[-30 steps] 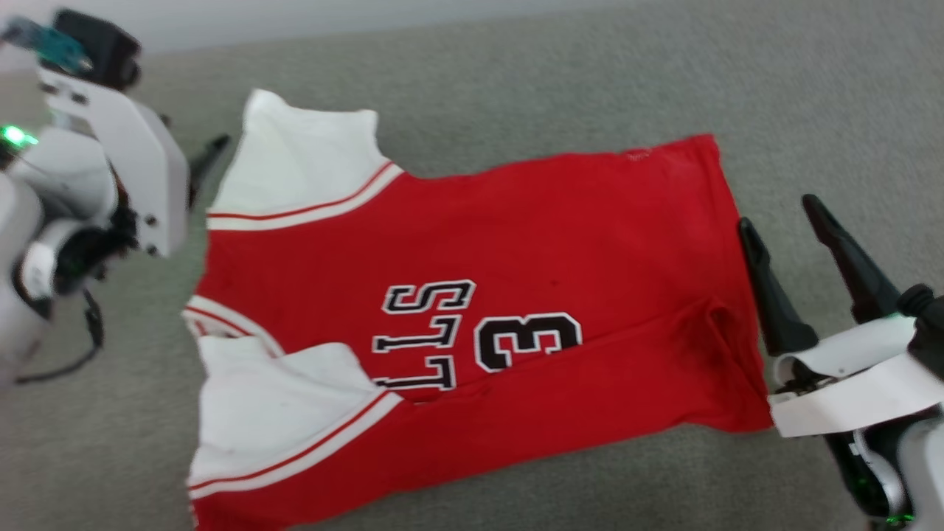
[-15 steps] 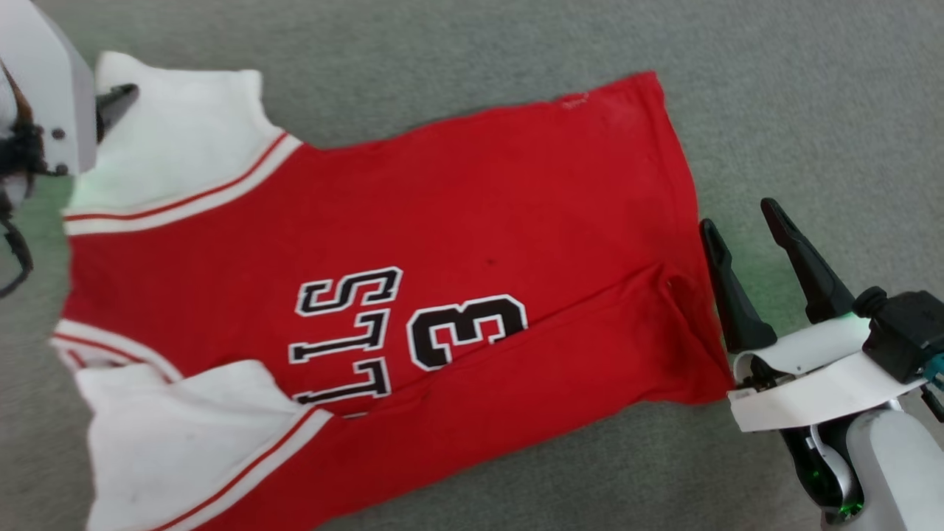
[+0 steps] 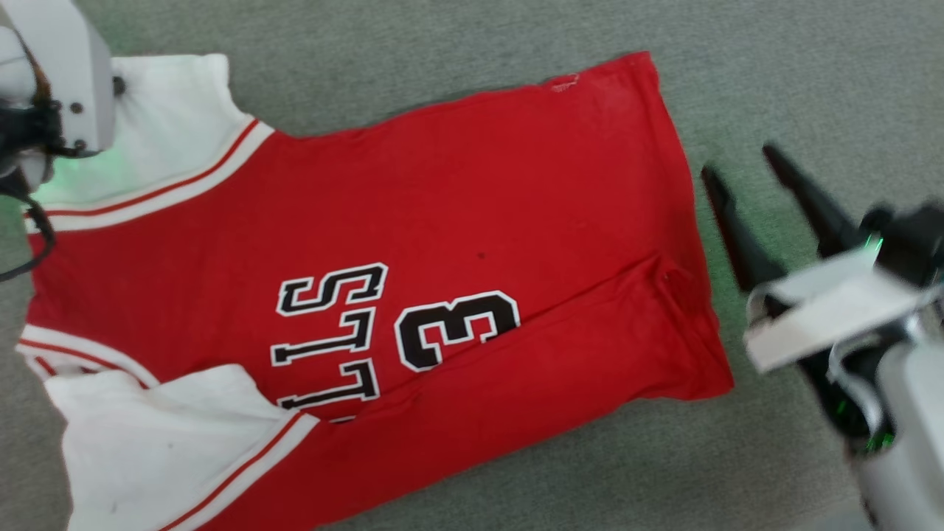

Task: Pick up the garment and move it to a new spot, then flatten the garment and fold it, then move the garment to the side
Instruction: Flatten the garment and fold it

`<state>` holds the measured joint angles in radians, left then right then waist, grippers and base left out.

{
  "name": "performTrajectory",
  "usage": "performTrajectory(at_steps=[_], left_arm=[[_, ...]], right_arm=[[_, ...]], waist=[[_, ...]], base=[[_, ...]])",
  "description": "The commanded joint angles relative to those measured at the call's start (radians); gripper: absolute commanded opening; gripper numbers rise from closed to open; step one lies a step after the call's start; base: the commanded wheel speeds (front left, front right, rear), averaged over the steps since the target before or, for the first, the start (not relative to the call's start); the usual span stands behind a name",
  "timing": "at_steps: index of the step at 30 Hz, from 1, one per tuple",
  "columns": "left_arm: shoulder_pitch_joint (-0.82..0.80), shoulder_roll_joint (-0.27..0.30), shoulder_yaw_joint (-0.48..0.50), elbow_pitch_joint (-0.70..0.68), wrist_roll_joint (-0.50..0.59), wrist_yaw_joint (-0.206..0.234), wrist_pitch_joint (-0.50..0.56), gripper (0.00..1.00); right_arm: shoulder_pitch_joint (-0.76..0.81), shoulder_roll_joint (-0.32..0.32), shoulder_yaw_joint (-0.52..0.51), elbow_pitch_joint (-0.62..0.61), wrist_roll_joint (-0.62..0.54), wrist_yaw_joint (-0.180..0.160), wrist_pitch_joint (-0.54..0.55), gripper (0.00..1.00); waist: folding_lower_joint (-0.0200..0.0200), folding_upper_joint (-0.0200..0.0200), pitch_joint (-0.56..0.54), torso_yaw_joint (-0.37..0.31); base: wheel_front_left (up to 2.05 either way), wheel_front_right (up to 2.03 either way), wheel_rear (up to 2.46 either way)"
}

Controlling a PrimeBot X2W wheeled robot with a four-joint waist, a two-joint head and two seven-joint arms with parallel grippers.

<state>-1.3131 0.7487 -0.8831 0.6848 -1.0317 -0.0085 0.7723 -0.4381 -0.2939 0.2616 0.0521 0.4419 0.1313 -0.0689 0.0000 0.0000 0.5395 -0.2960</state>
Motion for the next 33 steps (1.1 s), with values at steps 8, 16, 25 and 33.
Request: performTrajectory(at_steps=[8,16,25,33], left_arm=[[0.015,-0.065,-0.028,0.028,0.011,-0.019,-0.025,0.0],[-0.011,-0.12,-0.037,0.06,0.02,-0.043,-0.06,0.0],[-0.034,-0.163,-0.042,0.12,0.026,-0.065,-0.101,0.0],[-0.064,-0.178,-0.042,0.143,0.034,-0.1,-0.186,0.0]], right_arm=[[-0.252,-0.073,0.049,0.127,0.073,-0.001,0.279,1.0],[-0.473,-0.085,0.155,0.364,0.154,-0.001,0.531,1.0],[-0.589,-0.069,0.29,0.557,0.239,0.0,0.723,0.0],[-0.631,-0.129,0.329,0.565,0.273,-0.001,0.638,0.0]], waist=[[0.0,0.0,0.0,0.059],[0.0,0.0,0.009,0.118],[0.0,0.0,0.015,0.147],[0.0,0.0,-0.033,0.176]], base=[[0.0,0.0,0.0],[0.0,0.0,0.0],[0.0,0.0,0.0],[0.0,0.0,0.0]])
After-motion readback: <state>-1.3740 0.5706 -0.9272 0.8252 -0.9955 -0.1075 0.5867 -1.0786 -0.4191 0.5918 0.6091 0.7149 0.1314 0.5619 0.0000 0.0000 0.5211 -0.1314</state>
